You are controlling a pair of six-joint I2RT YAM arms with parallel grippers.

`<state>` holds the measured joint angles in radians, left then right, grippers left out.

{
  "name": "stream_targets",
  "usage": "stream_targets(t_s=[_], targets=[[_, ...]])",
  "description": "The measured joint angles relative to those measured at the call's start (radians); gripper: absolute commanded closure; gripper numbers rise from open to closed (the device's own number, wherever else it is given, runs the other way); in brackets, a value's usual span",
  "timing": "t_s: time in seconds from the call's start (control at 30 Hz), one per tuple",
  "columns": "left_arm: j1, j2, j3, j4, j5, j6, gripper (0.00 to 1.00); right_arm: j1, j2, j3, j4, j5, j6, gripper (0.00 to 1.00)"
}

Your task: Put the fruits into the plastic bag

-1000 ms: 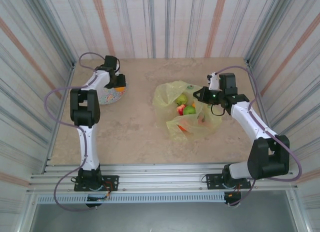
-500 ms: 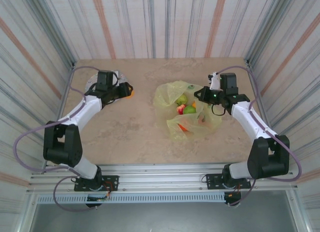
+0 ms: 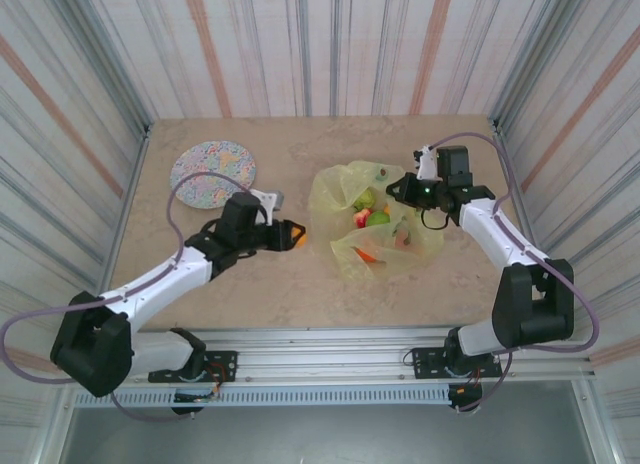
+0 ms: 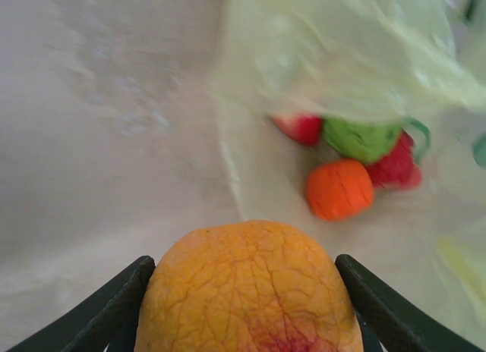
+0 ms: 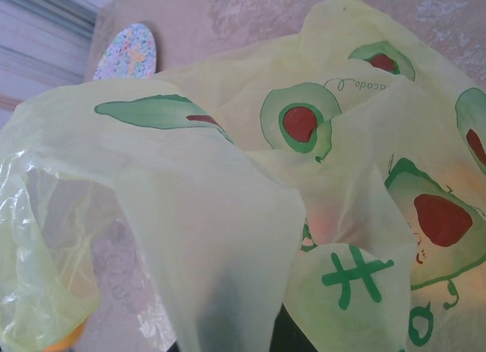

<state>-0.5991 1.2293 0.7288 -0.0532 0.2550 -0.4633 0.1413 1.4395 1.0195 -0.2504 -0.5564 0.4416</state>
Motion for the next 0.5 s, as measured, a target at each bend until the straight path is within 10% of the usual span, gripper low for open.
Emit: stream_targets(t_s=[0.5], targets=[[-0.169,0.352,0.254,0.169,-0.016,0.06,0.39,0.0,0.005,0.045,-0.006,-0.043,0.02,0.97]])
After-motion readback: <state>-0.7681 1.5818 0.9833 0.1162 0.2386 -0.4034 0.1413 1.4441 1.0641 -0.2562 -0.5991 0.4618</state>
